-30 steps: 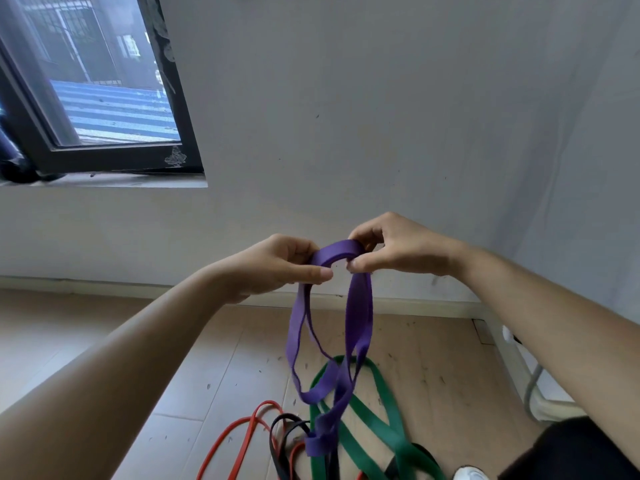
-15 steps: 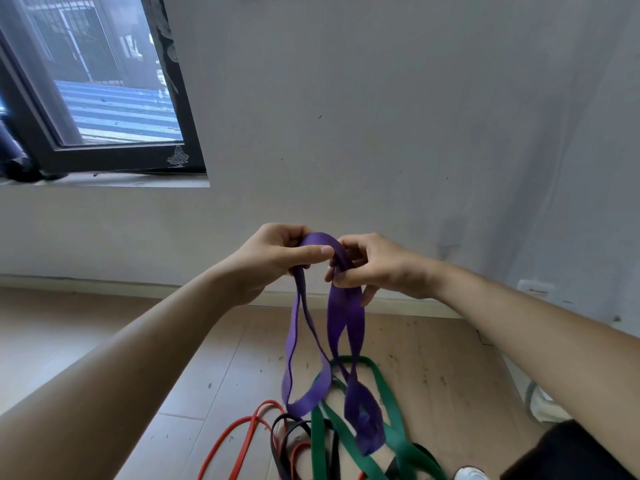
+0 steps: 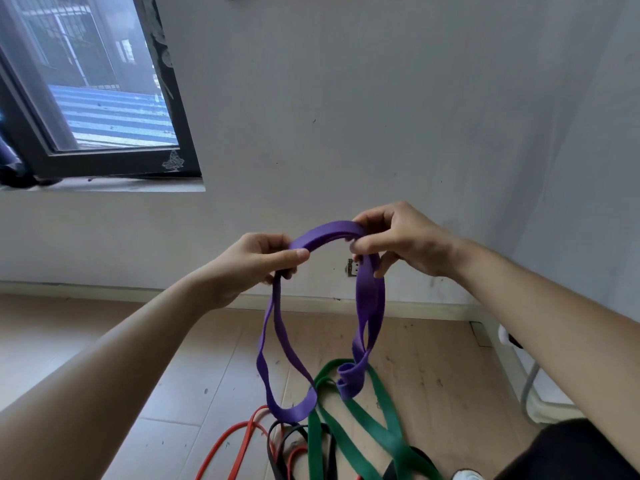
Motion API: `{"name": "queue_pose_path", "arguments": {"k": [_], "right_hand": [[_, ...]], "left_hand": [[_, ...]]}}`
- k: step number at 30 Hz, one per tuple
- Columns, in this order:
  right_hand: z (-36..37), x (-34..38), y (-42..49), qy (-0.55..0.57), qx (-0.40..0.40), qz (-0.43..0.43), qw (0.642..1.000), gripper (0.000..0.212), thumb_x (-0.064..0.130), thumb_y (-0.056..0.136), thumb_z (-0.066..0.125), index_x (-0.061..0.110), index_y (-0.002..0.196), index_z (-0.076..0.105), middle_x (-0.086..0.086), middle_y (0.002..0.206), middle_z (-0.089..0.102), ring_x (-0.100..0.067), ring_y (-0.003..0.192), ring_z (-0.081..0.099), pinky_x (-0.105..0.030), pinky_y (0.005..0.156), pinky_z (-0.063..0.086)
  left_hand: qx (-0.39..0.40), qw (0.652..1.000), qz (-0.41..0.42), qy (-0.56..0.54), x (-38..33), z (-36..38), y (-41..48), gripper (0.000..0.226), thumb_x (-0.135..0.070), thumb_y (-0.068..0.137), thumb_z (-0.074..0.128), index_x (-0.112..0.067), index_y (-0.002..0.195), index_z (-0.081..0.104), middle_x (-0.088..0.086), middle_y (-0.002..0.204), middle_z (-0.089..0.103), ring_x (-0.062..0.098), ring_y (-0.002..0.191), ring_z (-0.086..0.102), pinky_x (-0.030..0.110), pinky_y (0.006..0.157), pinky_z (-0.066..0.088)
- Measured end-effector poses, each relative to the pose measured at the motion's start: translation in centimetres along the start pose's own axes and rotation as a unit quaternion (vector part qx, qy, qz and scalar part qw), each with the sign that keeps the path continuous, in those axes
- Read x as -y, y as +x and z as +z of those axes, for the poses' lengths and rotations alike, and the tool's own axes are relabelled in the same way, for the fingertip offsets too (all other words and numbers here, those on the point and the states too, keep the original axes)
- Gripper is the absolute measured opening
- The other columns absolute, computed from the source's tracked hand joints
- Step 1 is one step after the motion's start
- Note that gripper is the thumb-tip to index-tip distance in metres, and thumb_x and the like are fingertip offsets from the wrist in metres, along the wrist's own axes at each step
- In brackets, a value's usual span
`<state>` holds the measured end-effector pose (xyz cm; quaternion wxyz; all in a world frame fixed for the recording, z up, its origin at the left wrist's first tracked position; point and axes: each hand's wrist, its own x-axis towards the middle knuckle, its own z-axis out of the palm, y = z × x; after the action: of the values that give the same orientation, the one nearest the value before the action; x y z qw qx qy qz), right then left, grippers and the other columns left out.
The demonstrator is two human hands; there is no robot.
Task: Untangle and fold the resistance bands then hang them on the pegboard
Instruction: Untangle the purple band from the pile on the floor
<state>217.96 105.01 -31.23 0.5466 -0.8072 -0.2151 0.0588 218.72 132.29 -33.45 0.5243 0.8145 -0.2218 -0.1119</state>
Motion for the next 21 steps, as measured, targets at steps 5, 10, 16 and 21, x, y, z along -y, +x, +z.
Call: {"name": "queue_pose_path", "arguments": {"k": [5, 10, 16, 21], "right_hand": [[1.4, 0.5, -0.1, -0.002, 0.026, -0.021, 0.999, 0.025, 0.008, 0.085, 0.078, 0.007, 0.109, 0.075, -0.018, 0.089, 0.072, -0.027, 0.075, 0.069, -0.034, 0.058, 0.059], [2.1, -0.4, 0.2, -0.029, 0.064, 0.026, 0.997, 0.026, 0.008, 0.086, 0.078, 0.002, 0.109, 0.067, -0.018, 0.093, 0.067, -0.030, 0.080, 0.071, -0.047, 0.071, 0.061], [2.1, -2.2, 0.3, -0.031, 0.112, 0.068, 0.991, 0.033, 0.004, 0.086, 0.077, 0.007, 0.118, 0.066, -0.016, 0.106, 0.074, -0.030, 0.098, 0.074, -0.039, 0.074, 0.063], [1.0, -3.8, 0.4, 0.003, 0.071, 0.092, 0.993, 0.022, 0.005, 0.091, 0.072, 0.003, 0.113, 0.069, -0.012, 0.101, 0.075, -0.026, 0.094, 0.074, -0.037, 0.072, 0.064]], "left_hand": [[0.019, 0.999, 0.030, -0.003, -1.5, 2.2, 0.2, 0.036, -0.040, 0.081, 0.079, -0.014, 0.104, 0.071, -0.001, 0.081, 0.069, 0.013, 0.075, 0.064, 0.026, 0.065, 0.050], [-0.041, 0.997, 0.063, -0.029, -2.1, 2.8, 0.7, 0.038, -0.039, 0.075, 0.081, -0.011, 0.098, 0.072, -0.005, 0.069, 0.060, 0.010, 0.063, 0.051, 0.023, 0.057, 0.042], [-0.103, 0.987, 0.079, -0.100, -1.7, 1.3, 0.7, 0.030, -0.037, 0.078, 0.082, -0.013, 0.092, 0.069, -0.005, 0.068, 0.054, 0.009, 0.062, 0.046, 0.021, 0.057, 0.039], [-0.130, 0.983, 0.068, -0.107, -0.8, 0.3, 0.4, 0.025, -0.035, 0.080, 0.077, -0.013, 0.090, 0.069, -0.002, 0.069, 0.053, 0.012, 0.065, 0.045, 0.025, 0.060, 0.037]]}}
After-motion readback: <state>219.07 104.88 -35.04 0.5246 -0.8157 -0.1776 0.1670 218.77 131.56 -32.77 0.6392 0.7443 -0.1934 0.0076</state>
